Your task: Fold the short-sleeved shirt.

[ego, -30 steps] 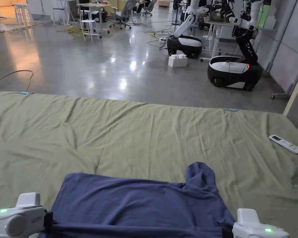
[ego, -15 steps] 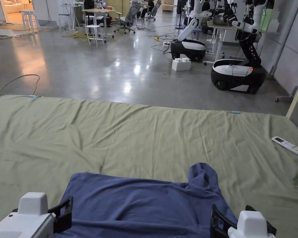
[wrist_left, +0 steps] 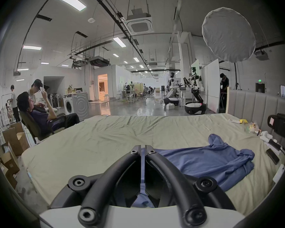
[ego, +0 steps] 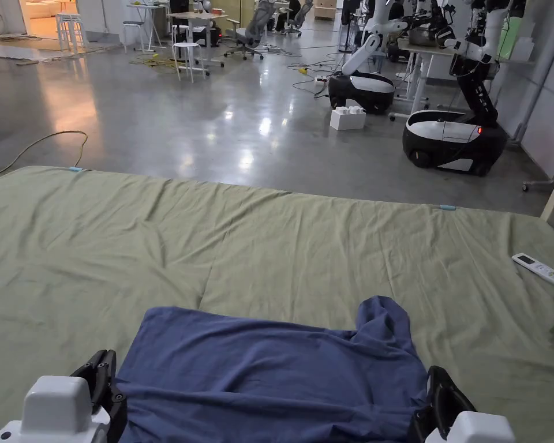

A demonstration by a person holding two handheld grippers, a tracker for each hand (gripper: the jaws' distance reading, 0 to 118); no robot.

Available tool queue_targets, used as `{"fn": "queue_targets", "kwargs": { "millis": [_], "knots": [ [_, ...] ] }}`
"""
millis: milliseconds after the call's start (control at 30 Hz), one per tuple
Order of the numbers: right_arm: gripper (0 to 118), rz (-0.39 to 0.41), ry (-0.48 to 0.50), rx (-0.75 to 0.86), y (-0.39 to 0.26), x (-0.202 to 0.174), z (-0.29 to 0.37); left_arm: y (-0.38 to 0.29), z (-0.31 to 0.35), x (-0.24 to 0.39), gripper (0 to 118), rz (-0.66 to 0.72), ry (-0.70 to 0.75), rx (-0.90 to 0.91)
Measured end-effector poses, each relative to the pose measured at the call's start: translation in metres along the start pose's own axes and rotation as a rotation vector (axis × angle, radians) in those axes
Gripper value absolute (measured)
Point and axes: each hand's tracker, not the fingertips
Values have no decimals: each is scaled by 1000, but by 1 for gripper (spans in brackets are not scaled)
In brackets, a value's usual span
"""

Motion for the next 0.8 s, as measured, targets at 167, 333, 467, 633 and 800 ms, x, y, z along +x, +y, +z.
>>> {"fn": "queue_targets", "kwargs": {
  "millis": [167,333,467,633,800],
  "knots": [
    [1,-11,-13,-2,-1,3,3,-11,-11,-20,4,20,-3,-75],
    [1,-18,-20,-27,-7,9,0,-23,-42,-40,4,39,-25,-248],
    [1,-23,-17,-61,-13,11,-3,-38,-81,-51,4,54,-60,-424],
    [1,-19,-17,-94,-22,12,-3,-63,-139,-60,12,86,-68,-651],
    [1,-10,-20,-122,-28,15,-2,-82,-175,-61,76,57,-30,-788]
  ]
}}
